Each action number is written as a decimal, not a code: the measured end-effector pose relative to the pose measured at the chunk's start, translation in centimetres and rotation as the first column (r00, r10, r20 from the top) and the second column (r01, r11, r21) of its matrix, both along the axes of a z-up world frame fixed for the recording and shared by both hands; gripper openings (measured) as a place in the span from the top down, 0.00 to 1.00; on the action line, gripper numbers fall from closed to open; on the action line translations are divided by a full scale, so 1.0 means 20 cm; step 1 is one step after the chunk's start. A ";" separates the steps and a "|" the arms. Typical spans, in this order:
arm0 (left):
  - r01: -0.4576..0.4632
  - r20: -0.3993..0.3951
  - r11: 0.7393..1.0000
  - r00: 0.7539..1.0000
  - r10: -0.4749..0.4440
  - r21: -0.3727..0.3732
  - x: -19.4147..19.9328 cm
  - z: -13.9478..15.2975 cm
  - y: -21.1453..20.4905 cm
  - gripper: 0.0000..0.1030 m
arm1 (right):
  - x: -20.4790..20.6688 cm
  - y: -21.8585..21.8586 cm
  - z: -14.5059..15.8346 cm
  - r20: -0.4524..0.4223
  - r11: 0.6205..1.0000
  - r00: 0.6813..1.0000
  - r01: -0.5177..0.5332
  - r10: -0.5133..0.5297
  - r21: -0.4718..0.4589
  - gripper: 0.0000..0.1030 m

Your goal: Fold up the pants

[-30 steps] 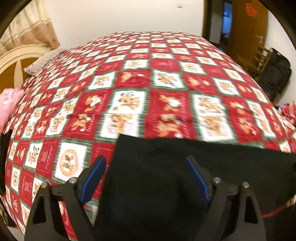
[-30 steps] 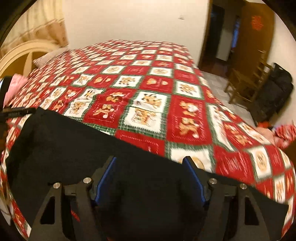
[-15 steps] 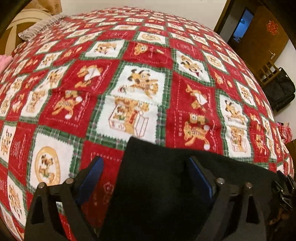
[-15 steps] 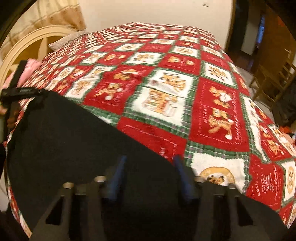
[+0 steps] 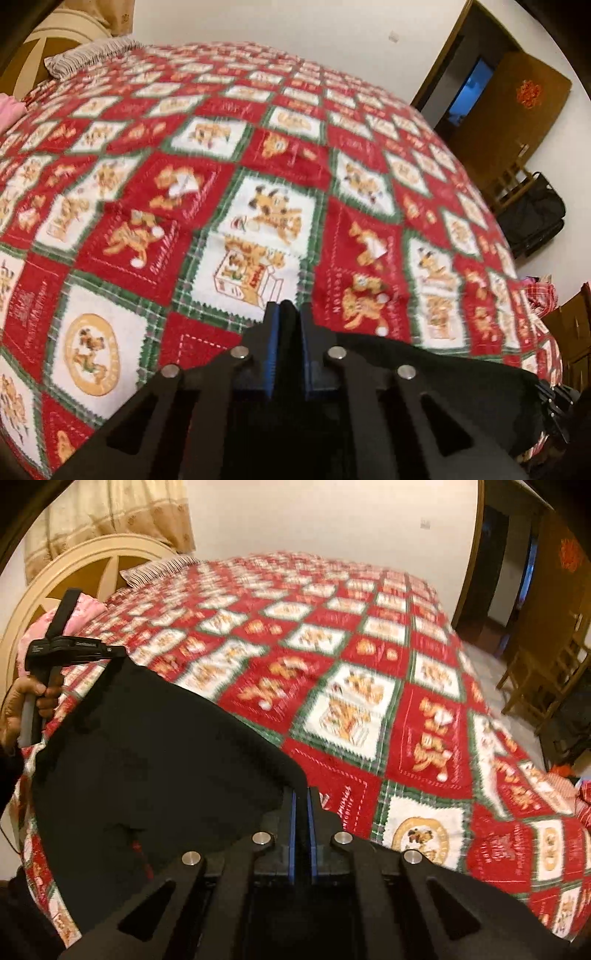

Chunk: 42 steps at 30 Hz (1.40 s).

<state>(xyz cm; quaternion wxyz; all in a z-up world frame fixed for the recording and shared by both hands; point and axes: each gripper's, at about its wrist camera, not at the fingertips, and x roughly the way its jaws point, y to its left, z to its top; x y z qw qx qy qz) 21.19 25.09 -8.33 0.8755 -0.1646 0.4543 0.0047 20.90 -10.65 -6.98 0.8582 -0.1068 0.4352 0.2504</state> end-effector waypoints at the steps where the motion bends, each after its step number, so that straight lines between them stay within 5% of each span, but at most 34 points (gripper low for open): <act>1: 0.004 0.021 1.000 1.000 -0.004 0.006 -0.02 0.03 0.00 0.90 | -0.03 0.01 0.03 0.018 1.000 1.000 -0.004 0.004 0.000 0.96; 11: 0.040 0.201 0.996 0.978 -0.054 0.076 -0.31 0.36 -0.02 0.90 | -0.49 0.04 0.19 0.142 0.998 0.989 -0.049 0.045 0.024 0.96; 15: 0.080 0.161 0.992 0.982 -0.096 0.102 -0.38 0.37 -0.08 0.90 | -0.61 0.07 0.18 0.195 0.998 0.979 -0.055 0.052 0.011 0.96; 18: 0.150 0.073 0.988 0.986 -0.148 -0.026 -0.38 0.32 -0.15 0.71 | -0.71 0.10 0.17 0.242 0.997 0.967 -0.077 0.079 -0.016 0.96; 20: 0.197 0.020 0.974 0.980 -0.196 -0.116 -0.37 0.28 -0.21 0.46 | -0.78 0.12 0.15 0.266 0.995 0.958 -0.096 0.104 -0.040 0.96; 25: 0.216 -0.076 0.969 0.971 -0.226 -0.121 -0.31 0.22 -0.40 0.32 | -0.88 0.19 0.05 0.307 0.984 0.938 -0.133 0.163 -0.116 0.96; 33: 0.102 -0.332 0.991 0.935 -0.124 -0.084 -0.12 0.03 -0.53 0.32 | -1.03 0.21 -0.01 0.394 0.968 0.889 -0.173 0.234 -0.184 0.96; 38: 0.047 -0.379 0.998 0.924 -0.061 -0.048 -0.14 -0.04 -0.52 0.35 | -1.08 0.20 -0.01 0.408 0.966 0.881 -0.178 0.241 -0.185 0.96; 39: 0.037 -0.366 0.998 0.929 -0.053 -0.049 -0.15 -0.04 -0.51 0.40 | -1.08 0.19 -0.01 0.411 0.969 0.882 -0.171 0.231 -0.178 0.96; 41: 0.033 -0.345 0.997 0.937 -0.055 -0.067 -0.17 -0.04 -0.49 0.76 | -1.09 0.18 0.01 0.417 0.973 0.883 -0.160 0.216 -0.163 0.96; 42: 0.031 -0.328 0.995 0.943 -0.060 -0.094 -0.19 -0.04 -0.47 0.82 | -1.09 0.17 0.03 0.421 0.976 0.883 -0.154 0.206 -0.155 0.96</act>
